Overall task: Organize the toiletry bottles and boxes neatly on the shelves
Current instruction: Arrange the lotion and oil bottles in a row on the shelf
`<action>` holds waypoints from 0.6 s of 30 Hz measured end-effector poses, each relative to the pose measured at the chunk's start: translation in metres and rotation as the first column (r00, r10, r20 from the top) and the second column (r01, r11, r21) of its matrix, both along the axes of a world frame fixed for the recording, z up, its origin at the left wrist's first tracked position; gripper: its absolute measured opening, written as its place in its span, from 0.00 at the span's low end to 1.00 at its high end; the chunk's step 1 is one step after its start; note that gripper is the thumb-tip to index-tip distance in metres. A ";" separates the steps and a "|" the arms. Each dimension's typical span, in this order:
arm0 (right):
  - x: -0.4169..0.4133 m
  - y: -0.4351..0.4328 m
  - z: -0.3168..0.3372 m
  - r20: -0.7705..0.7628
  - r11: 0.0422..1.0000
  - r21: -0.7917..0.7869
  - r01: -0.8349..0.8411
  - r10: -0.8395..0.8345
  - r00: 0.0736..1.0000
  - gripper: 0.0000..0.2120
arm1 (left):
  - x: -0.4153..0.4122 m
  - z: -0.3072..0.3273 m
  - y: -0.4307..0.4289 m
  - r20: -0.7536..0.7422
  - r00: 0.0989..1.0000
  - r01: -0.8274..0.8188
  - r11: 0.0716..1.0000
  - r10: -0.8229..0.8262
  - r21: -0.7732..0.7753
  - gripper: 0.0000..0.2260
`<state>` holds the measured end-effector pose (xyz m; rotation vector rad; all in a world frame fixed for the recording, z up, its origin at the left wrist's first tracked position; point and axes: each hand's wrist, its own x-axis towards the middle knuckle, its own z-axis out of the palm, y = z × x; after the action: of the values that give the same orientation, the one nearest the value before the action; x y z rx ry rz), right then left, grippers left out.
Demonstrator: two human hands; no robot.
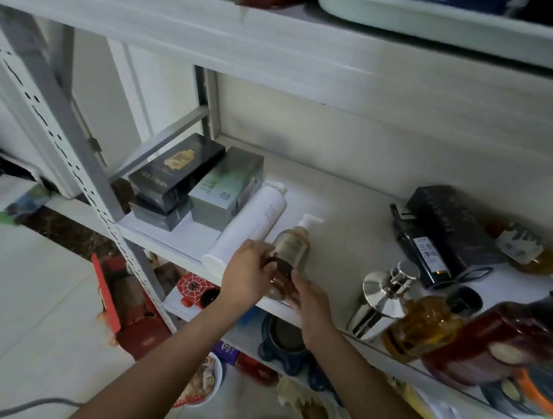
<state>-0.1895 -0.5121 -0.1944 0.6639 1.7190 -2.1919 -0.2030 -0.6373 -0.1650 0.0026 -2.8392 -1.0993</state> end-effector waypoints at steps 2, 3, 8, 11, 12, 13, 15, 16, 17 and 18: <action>-0.001 0.002 -0.002 0.012 0.997 -0.071 -0.007 0.008 1.000 0.08 | -0.006 0.000 0.000 0.124 0.990 0.071 0.996 -0.064 -0.052 0.11; -0.001 0.003 -0.005 0.005 0.996 -0.084 -0.022 0.023 1.000 0.11 | -0.008 0.002 0.000 0.195 0.976 0.106 0.993 -0.093 -0.056 0.11; -0.002 0.009 -0.012 0.002 0.993 -0.064 -0.096 0.096 0.995 0.16 | -0.017 0.014 0.000 0.421 0.893 0.069 0.974 -0.157 0.216 0.07; -0.002 0.015 -0.015 0.010 0.991 -0.024 -0.129 0.130 0.992 0.22 | -0.026 0.017 -0.006 0.517 0.827 0.056 0.949 -0.219 0.311 0.11; -0.001 0.015 -0.014 0.005 0.991 -0.022 -0.134 0.134 0.991 0.27 | -0.028 0.016 -0.007 0.543 0.809 0.032 0.939 -0.225 0.342 0.15; 0.000 0.016 -0.014 -0.003 0.990 -0.026 -0.139 0.139 0.990 0.34 | -0.029 0.016 -0.008 0.556 0.799 0.010 0.928 -0.231 0.371 0.17; -0.001 0.020 -0.019 -0.015 0.989 -0.031 -0.143 0.143 0.990 0.42 | -0.029 0.013 -0.009 0.557 0.795 -0.012 0.912 -0.240 0.410 0.18; 0.000 0.021 -0.018 -0.025 0.989 -0.043 -0.139 0.138 0.990 0.39 | -0.029 0.011 -0.010 0.551 0.797 -0.012 0.905 -0.249 0.426 0.18; 0.001 0.022 -0.017 -0.031 0.990 -0.052 -0.131 0.129 0.991 0.34 | -0.028 0.010 -0.009 0.536 0.803 -0.008 0.895 -0.261 0.447 0.18; 0.003 0.023 -0.014 -0.037 0.991 -0.052 -0.120 0.119 0.992 0.28 | -0.026 0.009 -0.008 0.514 0.813 -0.001 0.882 -0.274 0.471 0.18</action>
<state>-0.1863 -0.4896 -0.2085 0.5000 1.6631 -2.1705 -0.2286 -0.6456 -0.1559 0.1904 -3.0023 -2.0936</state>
